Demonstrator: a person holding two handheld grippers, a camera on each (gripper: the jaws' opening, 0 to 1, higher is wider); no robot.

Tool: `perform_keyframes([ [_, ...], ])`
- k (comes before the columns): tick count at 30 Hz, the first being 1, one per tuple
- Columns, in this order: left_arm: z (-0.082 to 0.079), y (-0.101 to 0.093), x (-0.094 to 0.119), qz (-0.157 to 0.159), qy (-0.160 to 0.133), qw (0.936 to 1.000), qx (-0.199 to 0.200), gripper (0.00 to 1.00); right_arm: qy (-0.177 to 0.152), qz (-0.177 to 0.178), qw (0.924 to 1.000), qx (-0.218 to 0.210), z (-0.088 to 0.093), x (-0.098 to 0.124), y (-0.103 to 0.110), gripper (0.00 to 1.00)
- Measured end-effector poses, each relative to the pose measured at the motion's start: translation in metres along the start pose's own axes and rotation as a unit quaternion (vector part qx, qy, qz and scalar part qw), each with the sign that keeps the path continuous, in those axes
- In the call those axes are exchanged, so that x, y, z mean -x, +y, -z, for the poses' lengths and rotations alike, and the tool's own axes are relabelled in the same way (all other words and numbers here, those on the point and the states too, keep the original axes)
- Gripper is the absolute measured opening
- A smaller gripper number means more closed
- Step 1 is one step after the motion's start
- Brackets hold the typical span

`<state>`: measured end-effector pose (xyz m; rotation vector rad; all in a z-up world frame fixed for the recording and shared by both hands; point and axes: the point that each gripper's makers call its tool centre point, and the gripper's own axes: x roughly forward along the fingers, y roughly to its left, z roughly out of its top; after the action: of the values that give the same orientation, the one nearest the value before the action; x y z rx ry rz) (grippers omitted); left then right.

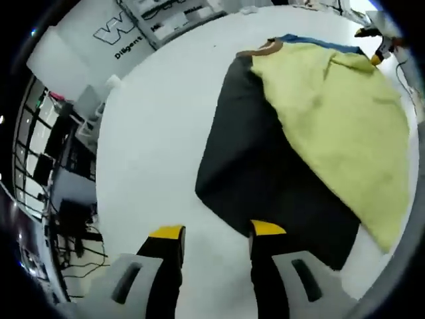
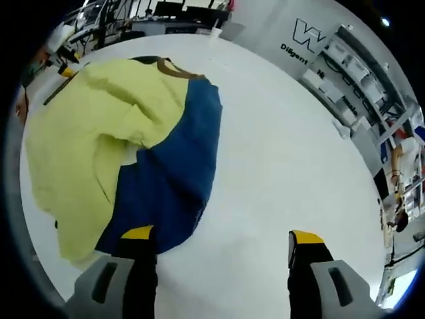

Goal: Fold the garment on the visible template until the final outline fits inside the template.

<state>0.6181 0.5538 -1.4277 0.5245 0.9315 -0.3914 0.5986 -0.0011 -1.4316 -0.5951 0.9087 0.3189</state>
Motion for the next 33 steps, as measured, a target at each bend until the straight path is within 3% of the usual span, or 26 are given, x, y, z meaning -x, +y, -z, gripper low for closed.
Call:
perform_keyframes([
  [2,0.0,-0.005,0.003,0.008,-0.009,0.9996,0.025,0.66,-0.001,0.002,1.0,-0.008,0.003,0.001,-0.002,0.78],
  [3,0.002,-0.006,0.004,0.01,-0.007,0.9996,0.024,0.67,-0.003,0.003,0.9999,-0.011,0.004,0.002,-0.003,0.78],
  [9,0.017,-0.029,0.006,0.033,0.002,0.9988,0.035,0.64,-0.01,-0.002,0.9997,-0.021,0.003,0.004,0.004,0.76],
  [14,0.017,-0.029,0.007,0.028,-0.006,0.9984,0.048,0.62,-0.02,-0.011,0.9991,-0.035,0.0,0.005,0.012,0.8],
  [16,0.017,-0.024,0.008,0.025,-0.004,0.9996,0.015,0.64,-0.019,-0.017,0.999,-0.038,0.004,0.005,0.015,0.8],
  [20,0.021,-0.013,0.01,0.014,0.007,0.9998,-0.015,0.69,-0.017,-0.017,0.9985,-0.05,0.011,0.008,0.015,0.81],
  [24,0.035,0.016,0.014,-0.021,0.047,0.9973,-0.053,0.63,-0.012,-0.012,0.9986,-0.051,0.017,0.008,0.009,0.85],
  [25,0.039,0.022,0.016,-0.029,0.058,0.9953,-0.071,0.6,-0.002,-0.008,0.9983,-0.058,0.021,0.009,0.006,0.87],
  [28,0.049,0.041,0.021,-0.065,0.098,0.9804,-0.158,0.53,0.006,-0.001,0.9985,-0.054,0.025,0.01,0.0,0.87],
  [29,0.055,0.044,0.023,-0.066,0.117,0.9718,-0.194,0.51,0.009,0.001,0.9985,-0.054,0.026,0.011,-0.001,0.87],
  [30,0.056,0.043,0.022,-0.063,0.116,0.9714,-0.198,0.5,0.01,0.004,0.9986,-0.052,0.027,0.011,-0.003,0.87],
  [33,0.044,0.033,0.02,-0.049,0.064,0.99,-0.115,0.56,0.013,0.007,0.9988,-0.048,0.029,0.012,-0.007,0.87],
])
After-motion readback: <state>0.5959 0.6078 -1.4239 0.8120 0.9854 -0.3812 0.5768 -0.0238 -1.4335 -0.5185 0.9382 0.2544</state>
